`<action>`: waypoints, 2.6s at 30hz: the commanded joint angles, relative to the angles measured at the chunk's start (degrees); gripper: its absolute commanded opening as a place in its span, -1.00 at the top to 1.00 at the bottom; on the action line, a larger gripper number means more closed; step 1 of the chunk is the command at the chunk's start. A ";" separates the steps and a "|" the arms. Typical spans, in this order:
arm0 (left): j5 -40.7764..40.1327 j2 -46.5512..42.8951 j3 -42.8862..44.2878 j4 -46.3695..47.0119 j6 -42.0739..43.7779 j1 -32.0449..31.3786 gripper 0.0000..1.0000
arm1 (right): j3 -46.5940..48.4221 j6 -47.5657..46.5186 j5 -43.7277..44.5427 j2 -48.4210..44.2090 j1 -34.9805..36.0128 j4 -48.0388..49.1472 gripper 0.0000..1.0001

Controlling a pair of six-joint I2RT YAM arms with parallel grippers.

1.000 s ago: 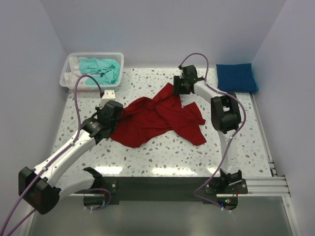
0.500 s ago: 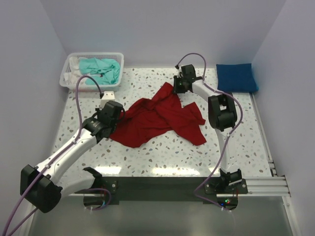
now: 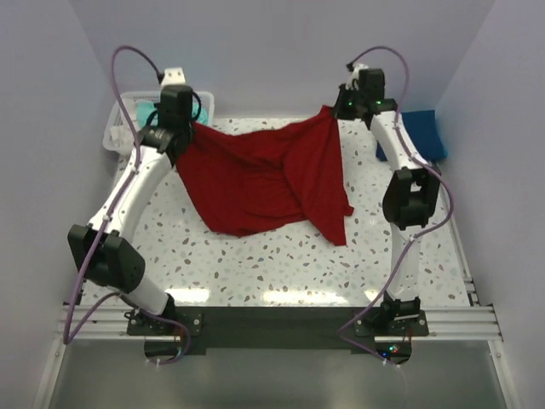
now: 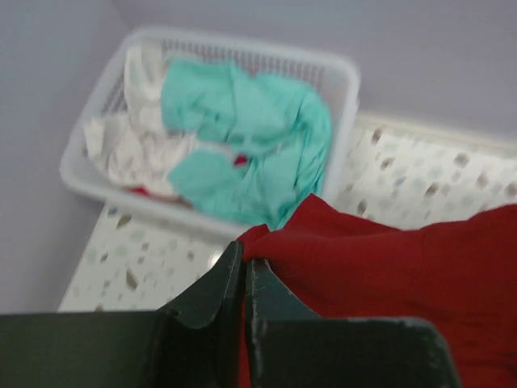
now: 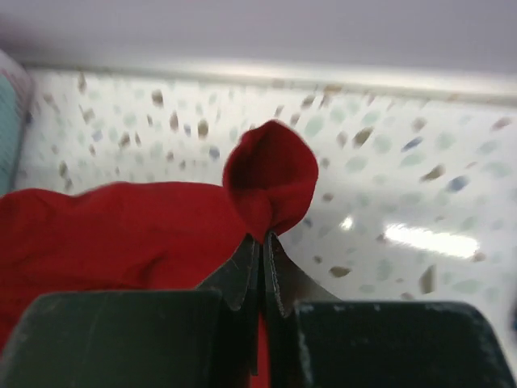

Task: Fold and stack the t-shirts
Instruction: Flatten the tshirt out

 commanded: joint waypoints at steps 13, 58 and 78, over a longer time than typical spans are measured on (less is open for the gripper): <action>8.95 -1.96 35.83 14.07 12.87 3.14 1.00 | 1.55 2.91 -5.48 -33.51 -16.56 15.30 1.00; 33.63 -55.38 -46.55 -4.47 -19.56 3.05 -0.65 | -78.90 11.41 2.96 -68.29 -2.24 -0.16 -0.43; 32.34 -5.52 -41.45 18.22 -18.41 2.79 0.18 | -76.96 13.78 11.47 -44.52 12.45 5.56 -0.39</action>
